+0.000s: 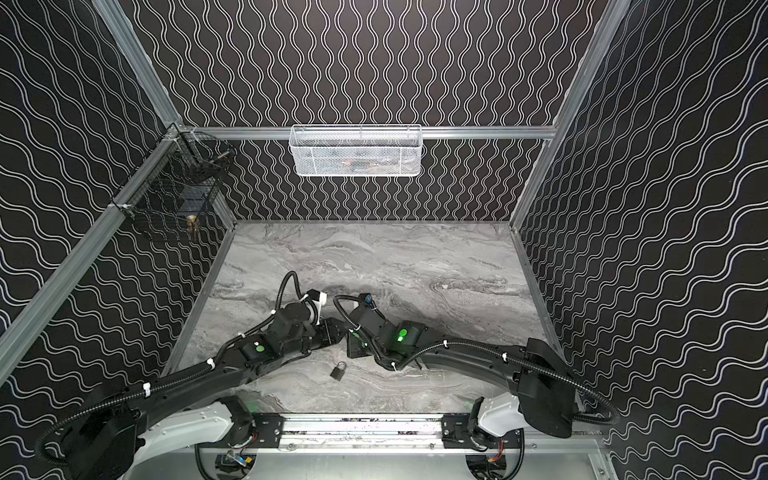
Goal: Unlock with the key
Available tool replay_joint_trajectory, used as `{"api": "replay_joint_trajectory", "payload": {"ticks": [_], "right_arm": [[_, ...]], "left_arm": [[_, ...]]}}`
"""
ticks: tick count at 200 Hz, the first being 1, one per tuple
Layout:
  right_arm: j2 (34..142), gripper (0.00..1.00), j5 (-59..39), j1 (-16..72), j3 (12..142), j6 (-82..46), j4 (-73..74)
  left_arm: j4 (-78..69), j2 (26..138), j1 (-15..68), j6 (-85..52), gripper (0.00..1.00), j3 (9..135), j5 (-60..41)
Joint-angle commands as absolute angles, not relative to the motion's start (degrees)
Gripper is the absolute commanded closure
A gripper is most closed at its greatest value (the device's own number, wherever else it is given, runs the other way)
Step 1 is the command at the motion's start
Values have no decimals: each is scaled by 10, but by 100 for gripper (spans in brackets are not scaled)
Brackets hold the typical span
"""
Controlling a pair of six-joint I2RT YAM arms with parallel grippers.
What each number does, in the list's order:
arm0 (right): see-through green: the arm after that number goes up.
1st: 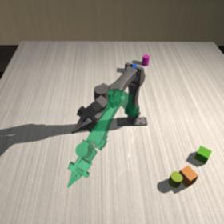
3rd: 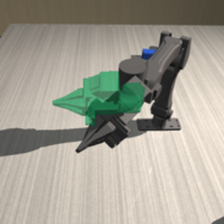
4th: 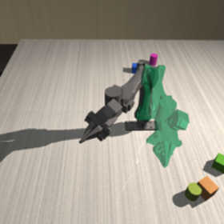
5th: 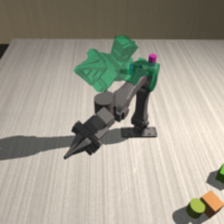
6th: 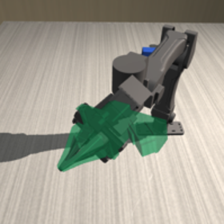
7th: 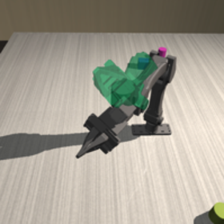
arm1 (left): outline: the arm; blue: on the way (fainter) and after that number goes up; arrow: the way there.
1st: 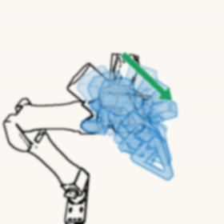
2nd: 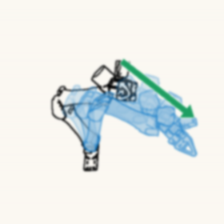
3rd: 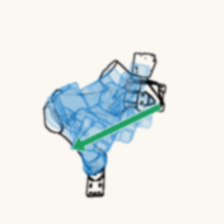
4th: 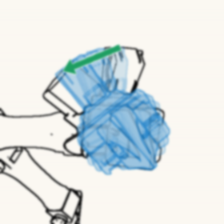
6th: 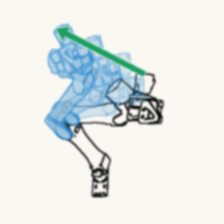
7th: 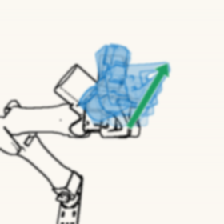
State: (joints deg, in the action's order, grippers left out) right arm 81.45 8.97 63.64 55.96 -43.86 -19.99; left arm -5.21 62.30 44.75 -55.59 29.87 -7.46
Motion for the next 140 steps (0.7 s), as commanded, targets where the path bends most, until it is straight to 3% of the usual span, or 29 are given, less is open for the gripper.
{"api": "replay_joint_trajectory", "payload": {"ticks": [1,100,117,140], "right_arm": [[810,100,101,636,562,-436,-184],[819,100,102,636,568,-438,-178],[821,100,102,636,567,-438,-176],[823,100,103,636,567,-439,-177]], "left_arm": [[-69,617,449,-566,74,291,-69],[-102,625,451,-580,79,285,-87],[-98,625,453,-578,86,286,-84],[-95,623,454,-577,87,286,-80]]}}
